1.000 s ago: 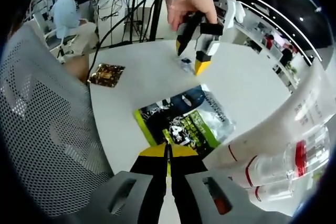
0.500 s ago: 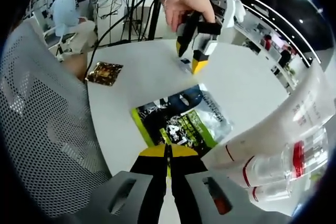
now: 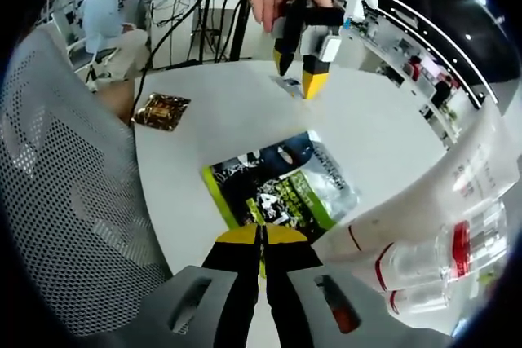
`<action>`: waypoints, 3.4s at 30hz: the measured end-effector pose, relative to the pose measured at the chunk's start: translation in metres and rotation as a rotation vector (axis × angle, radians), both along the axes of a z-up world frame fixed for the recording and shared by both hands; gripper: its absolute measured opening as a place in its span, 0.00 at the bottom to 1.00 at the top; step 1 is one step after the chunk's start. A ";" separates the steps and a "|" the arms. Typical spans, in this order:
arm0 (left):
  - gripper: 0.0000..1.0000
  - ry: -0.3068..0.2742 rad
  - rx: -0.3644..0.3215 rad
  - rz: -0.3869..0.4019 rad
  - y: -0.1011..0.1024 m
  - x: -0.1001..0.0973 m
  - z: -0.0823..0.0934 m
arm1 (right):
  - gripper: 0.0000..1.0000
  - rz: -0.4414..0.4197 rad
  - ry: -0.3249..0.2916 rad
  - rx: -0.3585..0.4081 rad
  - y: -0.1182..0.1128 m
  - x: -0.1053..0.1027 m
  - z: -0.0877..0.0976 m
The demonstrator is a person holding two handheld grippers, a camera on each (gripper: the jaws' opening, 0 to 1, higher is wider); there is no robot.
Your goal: Arrange the skincare products in the storage area until every visible bottle or jar stands upright without overlapping.
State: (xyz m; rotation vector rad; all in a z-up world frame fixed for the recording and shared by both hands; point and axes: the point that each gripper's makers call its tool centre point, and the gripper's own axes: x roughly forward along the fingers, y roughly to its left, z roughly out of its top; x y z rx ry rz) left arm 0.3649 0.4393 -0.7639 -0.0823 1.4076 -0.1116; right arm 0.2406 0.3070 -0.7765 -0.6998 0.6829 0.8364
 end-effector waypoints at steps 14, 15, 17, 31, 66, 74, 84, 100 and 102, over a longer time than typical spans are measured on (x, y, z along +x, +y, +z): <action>0.41 -0.167 -0.014 0.047 -0.023 -0.043 -0.006 | 0.00 -0.010 -0.011 0.006 -0.001 0.002 0.003; 0.41 -0.183 -0.025 0.065 -0.023 -0.043 -0.008 | 0.00 -0.009 -0.011 0.004 -0.001 0.002 0.003; 0.41 -0.213 -0.030 0.084 -0.023 -0.043 -0.010 | 0.00 -0.009 -0.015 -0.001 -0.002 0.002 0.003; 0.41 -0.242 -0.007 0.082 -0.021 -0.044 -0.029 | 0.00 -0.012 -0.007 -0.007 -0.002 0.002 0.001; 0.45 -0.264 0.080 0.019 -0.022 -0.037 -0.042 | 0.00 -0.004 0.009 -0.013 -0.002 -0.001 -0.002; 0.47 -0.268 0.097 0.038 -0.011 -0.038 -0.037 | 0.00 -0.008 0.004 -0.011 -0.003 0.000 0.000; 0.47 -0.315 0.041 0.040 -0.004 -0.035 -0.008 | 0.00 0.005 0.012 -0.006 0.000 -0.002 0.000; 0.51 -0.410 -0.146 -0.109 0.006 -0.085 0.029 | 0.01 0.025 0.045 0.000 0.005 -0.010 -0.005; 0.54 -0.434 -0.153 -0.147 0.007 -0.092 0.031 | 0.01 0.024 0.048 0.000 0.004 -0.010 -0.005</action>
